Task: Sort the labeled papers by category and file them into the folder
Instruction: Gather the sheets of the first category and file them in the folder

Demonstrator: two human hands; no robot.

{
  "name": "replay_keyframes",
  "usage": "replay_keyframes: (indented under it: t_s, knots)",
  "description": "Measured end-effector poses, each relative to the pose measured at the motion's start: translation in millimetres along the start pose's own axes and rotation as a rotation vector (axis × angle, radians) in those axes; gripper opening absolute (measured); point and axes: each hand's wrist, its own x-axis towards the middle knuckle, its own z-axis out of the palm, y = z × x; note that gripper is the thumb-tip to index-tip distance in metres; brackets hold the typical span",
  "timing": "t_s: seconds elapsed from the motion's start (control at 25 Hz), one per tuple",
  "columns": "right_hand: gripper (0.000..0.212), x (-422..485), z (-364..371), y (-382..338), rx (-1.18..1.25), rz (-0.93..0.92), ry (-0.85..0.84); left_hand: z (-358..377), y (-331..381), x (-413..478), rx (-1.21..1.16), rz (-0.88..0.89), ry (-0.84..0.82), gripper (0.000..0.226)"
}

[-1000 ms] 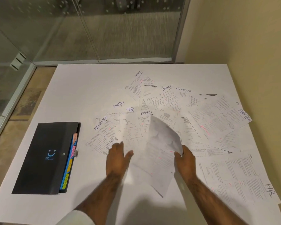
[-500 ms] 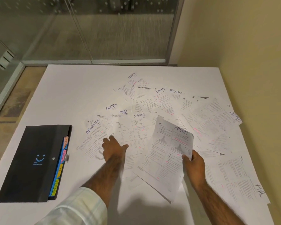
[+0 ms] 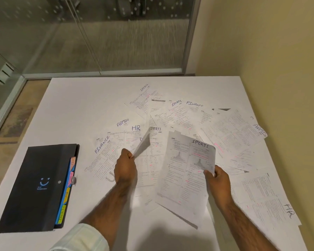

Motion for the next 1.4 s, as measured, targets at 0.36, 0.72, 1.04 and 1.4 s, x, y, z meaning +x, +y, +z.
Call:
replay_keyframes:
  t_s: [0.36,0.72,1.04,1.4]
  knots:
    - [0.024,10,39,-44,0.261,0.060,-0.254,-55,3,-14,-0.774,-0.175,-0.450,0.021]
    - [0.042,-9,46,-40,0.356,0.057,-0.184,-46,14,-73,-0.726,-0.117,-0.555,0.034]
    - [0.021,-53,6,-47,0.377,-0.098,-0.096,-61,33,-112,-0.626,0.143,-0.505,0.021]
    - [0.018,-77,-3,-18,0.181,-0.271,-0.151,-62,26,-133,-0.580,0.094,-0.467,0.023]
